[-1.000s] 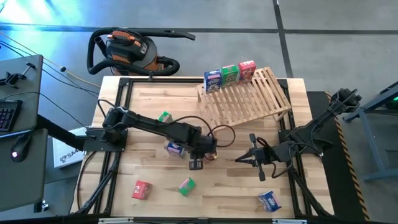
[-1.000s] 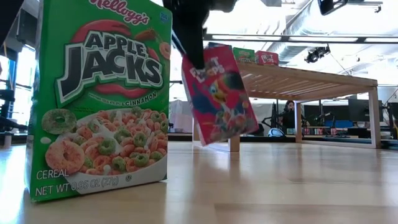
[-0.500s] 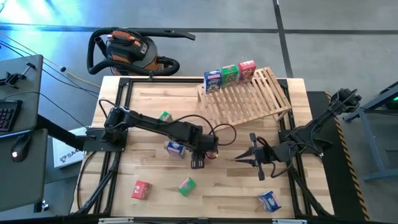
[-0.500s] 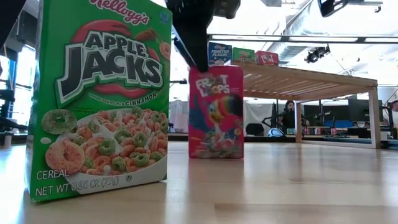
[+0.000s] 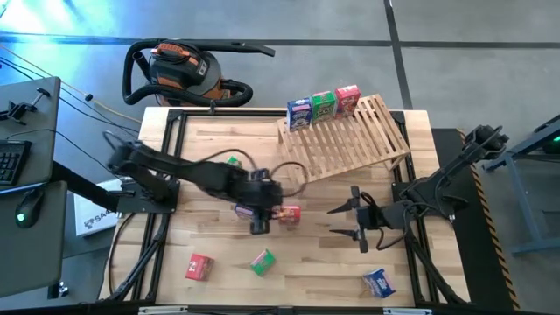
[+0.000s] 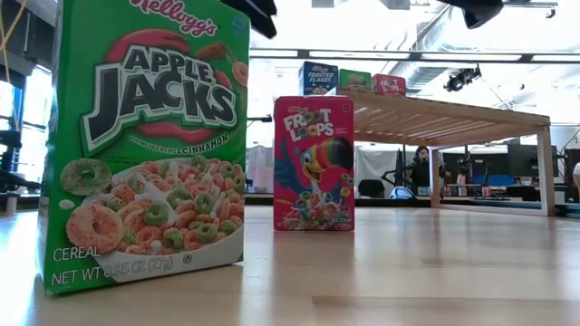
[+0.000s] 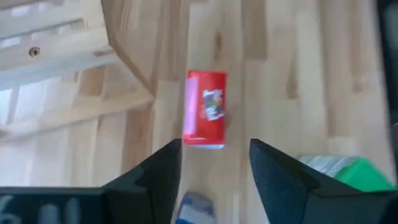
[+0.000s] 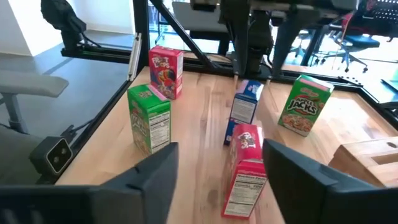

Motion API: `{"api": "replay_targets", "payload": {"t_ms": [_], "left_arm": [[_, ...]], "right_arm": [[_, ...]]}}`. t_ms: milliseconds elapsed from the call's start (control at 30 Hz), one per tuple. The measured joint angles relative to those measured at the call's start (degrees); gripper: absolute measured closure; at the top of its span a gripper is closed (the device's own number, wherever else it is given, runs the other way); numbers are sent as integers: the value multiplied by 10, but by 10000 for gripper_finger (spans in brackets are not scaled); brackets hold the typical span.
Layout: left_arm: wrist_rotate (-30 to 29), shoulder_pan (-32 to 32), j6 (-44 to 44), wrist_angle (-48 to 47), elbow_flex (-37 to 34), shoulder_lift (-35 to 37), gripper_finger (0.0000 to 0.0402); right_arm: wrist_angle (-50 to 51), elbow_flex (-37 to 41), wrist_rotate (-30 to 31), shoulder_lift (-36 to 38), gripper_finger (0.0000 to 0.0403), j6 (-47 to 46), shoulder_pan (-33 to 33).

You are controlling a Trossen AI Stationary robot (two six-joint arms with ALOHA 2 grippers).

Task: Stack cereal on shelf
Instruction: Put the top red cereal box on the shelf aligned with the other red cereal box

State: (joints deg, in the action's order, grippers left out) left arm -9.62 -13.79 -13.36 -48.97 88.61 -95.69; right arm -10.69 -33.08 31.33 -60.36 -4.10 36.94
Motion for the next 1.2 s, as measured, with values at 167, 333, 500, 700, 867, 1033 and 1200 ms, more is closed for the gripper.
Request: {"api": "replay_targets", "payload": {"t_ms": [167, 333, 500, 700, 867, 1033, 1200], "left_arm": [[0, 0, 0, 203, -184, 124, 282], [-1, 12, 12, 396, -349, 235, 325], [-2, 33, 49, 561, -468, 326, 356], [-5, 70, 89, 633, -543, 403, 374], [-19, 100, 111, 669, -576, 440, 376], [-20, 132, 115, 677, -588, 451, 377], [-20, 150, 115, 684, -602, 451, 378]], "right_arm": [[-25, -2, -2, -28, 139, -15, -28], [-18, -39, -32, -64, 136, -39, -62], [72, -124, -66, -119, 136, -51, -100], [241, -260, -117, -213, 136, -98, -151], [374, -377, -162, -301, 136, -123, -181], [492, -490, -189, -386, 136, -125, -204], [594, -586, -215, -462, 136, -123, -222]]}}
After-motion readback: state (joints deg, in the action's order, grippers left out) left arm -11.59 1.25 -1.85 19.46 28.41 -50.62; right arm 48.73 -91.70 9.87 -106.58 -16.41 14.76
